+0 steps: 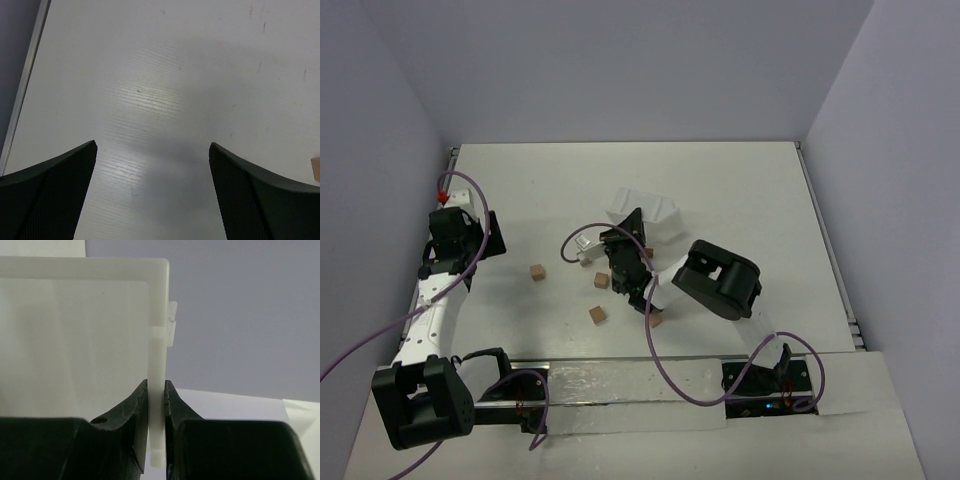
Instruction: Build the wood block tower
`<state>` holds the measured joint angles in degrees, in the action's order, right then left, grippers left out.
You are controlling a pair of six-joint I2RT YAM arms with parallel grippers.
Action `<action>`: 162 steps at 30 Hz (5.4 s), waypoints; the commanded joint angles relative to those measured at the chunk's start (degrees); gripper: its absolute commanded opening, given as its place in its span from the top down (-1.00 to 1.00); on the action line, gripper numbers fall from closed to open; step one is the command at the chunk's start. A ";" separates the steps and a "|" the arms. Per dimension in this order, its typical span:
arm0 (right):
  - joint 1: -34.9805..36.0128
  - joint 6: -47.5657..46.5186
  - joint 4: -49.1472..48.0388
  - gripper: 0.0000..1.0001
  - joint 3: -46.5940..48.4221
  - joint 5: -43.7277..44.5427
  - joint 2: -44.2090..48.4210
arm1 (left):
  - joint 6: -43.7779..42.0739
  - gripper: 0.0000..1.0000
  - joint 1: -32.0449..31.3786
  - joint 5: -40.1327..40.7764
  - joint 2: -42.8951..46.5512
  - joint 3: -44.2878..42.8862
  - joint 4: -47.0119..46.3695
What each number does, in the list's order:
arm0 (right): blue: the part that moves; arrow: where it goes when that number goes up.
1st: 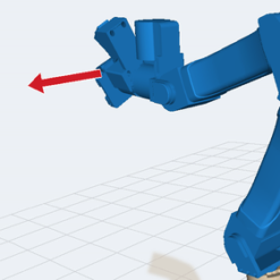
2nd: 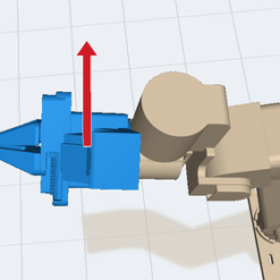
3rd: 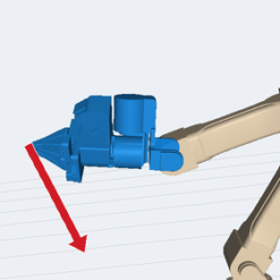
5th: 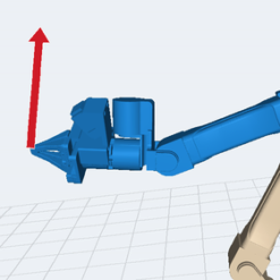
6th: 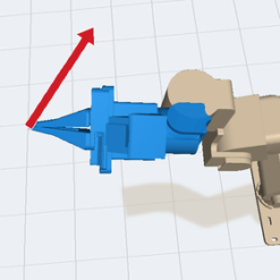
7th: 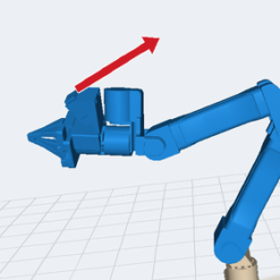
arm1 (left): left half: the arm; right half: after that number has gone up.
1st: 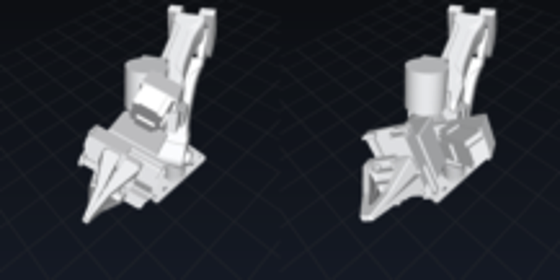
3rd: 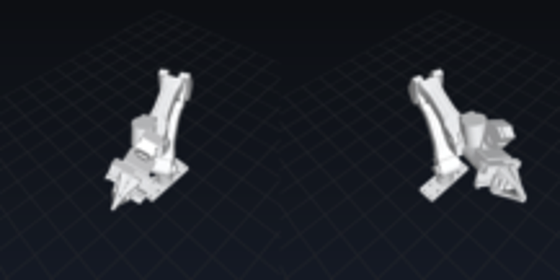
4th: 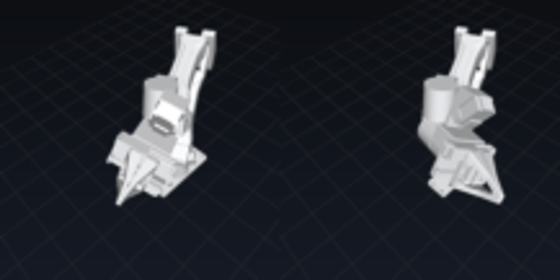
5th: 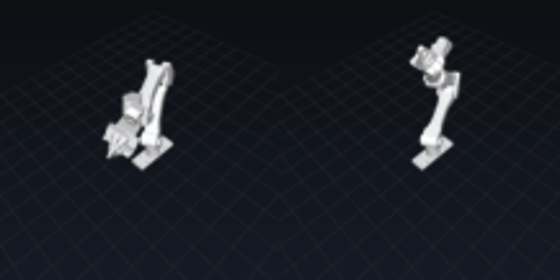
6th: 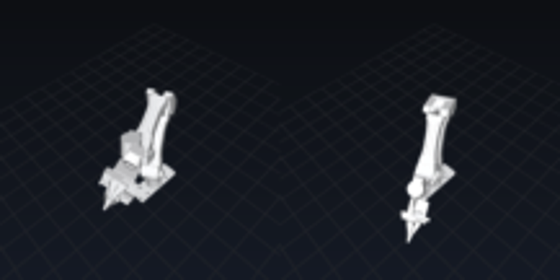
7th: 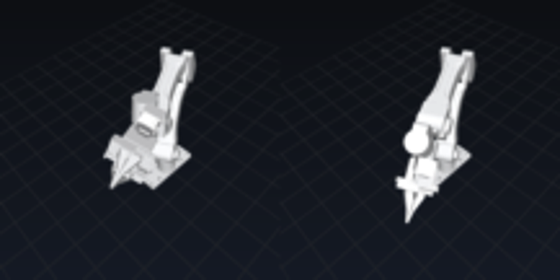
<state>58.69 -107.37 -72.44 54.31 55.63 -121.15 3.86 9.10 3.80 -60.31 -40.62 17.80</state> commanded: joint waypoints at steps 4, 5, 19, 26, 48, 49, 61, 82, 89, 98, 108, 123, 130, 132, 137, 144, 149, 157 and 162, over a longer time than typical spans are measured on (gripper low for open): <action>-9.80 28.29 3.45 1.00 -1.79 5.75 19.87 | -1.13 -0.99 0.39 -3.97 1.70 -1.92 -1.89; -11.62 38.24 21.78 1.00 0.53 5.21 24.55 | -1.29 -0.99 0.39 -4.93 2.04 -1.87 -1.95; -50.40 85.88 103.68 1.00 26.75 -46.78 24.74 | -3.24 -0.98 0.39 -11.71 2.61 -1.13 -2.55; -65.67 84.63 113.20 1.00 41.98 -59.74 13.60 | -6.00 -0.99 0.42 -15.24 4.10 -0.25 -2.47; -79.88 83.07 127.91 0.92 72.22 -68.61 -12.56 | -6.18 -0.98 0.48 -15.53 3.39 -0.21 -1.94; -80.07 83.01 128.01 0.86 72.34 -68.88 -12.83 | -6.12 -0.99 0.48 -15.48 3.21 -0.26 -1.97; -80.65 82.83 128.92 -0.27 72.63 -70.29 -10.72 | -5.97 -0.99 0.40 -15.58 2.56 -0.42 -1.72; -55.02 86.22 124.16 -0.99 45.91 -72.35 29.97 | -23.75 -0.98 -0.52 -40.42 2.46 -7.17 10.38; -36.93 93.27 112.37 -0.96 16.74 -70.35 39.79 | -28.11 -0.96 -3.32 -36.77 7.73 0.95 9.33; -26.56 95.75 106.63 -0.69 6.38 -67.09 38.10 | -32.60 -0.78 -5.46 -31.93 3.49 3.66 9.46; -20.51 95.06 105.24 -0.57 7.20 -66.69 32.67 | -35.95 -0.65 -6.59 -29.13 -5.61 0.32 10.58; -16.97 92.89 106.40 -0.56 9.15 -67.32 27.84 | -39.66 -0.53 -8.05 -29.30 -13.89 -1.77 9.36; -16.93 89.91 108.07 -0.68 10.23 -68.48 26.95 | -50.96 -0.51 -7.97 -36.29 -12.62 -0.47 10.14; -16.90 90.21 108.35 -0.68 10.51 -68.68 26.49 | -52.60 -0.51 -8.05 -37.48 -13.38 -0.77 10.06; -16.94 91.40 108.62 -0.65 10.53 -70.01 25.66 | -56.25 -0.49 -7.96 -39.05 -16.46 -1.72 9.16; -16.76 94.89 108.70 -0.57 10.73 -72.50 23.72 | -58.94 -0.42 -7.96 -40.40 -17.78 -0.54 5.93; -16.72 96.17 108.17 -0.50 10.82 -71.58 22.41 | -61.59 -0.36 -7.92 -40.89 -19.43 -1.16 6.06; -16.67 96.82 108.13 -0.53 10.55 -71.88 23.14 | -64.58 -0.08 -7.26 -40.36 -24.40 -4.10 8.21; -16.84 96.84 108.56 -0.57 10.56 -71.38 24.34 | -66.28 0.33 -6.91 -40.26 -26.31 -5.64 9.92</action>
<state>41.41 -11.31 35.77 62.70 -15.75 -98.52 -59.07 1.77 -33.76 -85.81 -43.32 26.50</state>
